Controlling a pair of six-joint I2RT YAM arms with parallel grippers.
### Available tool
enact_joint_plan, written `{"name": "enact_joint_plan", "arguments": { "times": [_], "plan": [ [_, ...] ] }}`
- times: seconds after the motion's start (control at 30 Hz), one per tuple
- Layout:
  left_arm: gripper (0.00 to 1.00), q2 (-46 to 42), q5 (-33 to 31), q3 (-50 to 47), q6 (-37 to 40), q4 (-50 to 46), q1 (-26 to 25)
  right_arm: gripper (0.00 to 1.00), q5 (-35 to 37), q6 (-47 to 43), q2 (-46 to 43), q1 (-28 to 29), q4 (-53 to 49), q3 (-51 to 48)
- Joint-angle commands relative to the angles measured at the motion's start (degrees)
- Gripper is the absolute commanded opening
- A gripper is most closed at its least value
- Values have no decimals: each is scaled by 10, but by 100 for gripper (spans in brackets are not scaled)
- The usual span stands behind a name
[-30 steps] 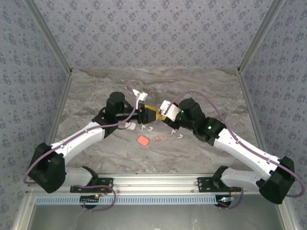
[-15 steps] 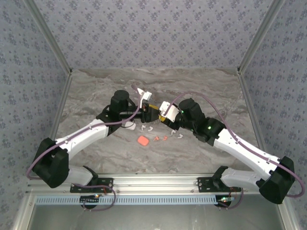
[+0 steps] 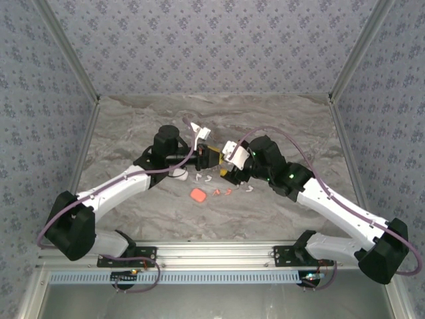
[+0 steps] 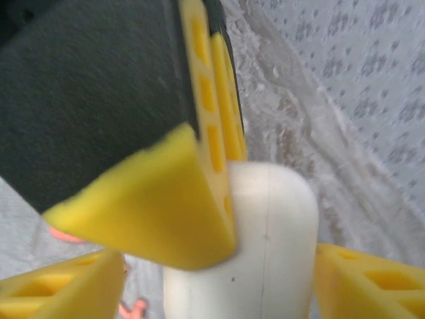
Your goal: Insert the wireless bluetooth earbuds into the charging case
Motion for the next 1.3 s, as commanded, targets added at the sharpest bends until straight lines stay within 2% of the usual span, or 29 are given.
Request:
{"name": "enact_joint_plan", "arguments": {
  "times": [0.0,0.27,0.47,0.63,1.1,1.27],
  "plan": [
    [7,-35,-50,-12,15,48,-2,100,-76,35,-34,-33,-42,14],
    [1,-85,-126,-69,58,146,-3,100,-286,179,-98,-163,0,-25],
    [0,-103,-128,-98,77,232,-4,100,-366,304,-101,-192,135,-58],
    [0,-115,-125,-96,103,233,-10,99,-379,356,-78,-190,200,-49],
    [0,-129,-110,-93,120,222,-10,79,-356,361,10,-177,204,15],
    [0,-127,-101,-90,120,220,-11,76,-353,360,31,-176,194,30]
  ]
}}
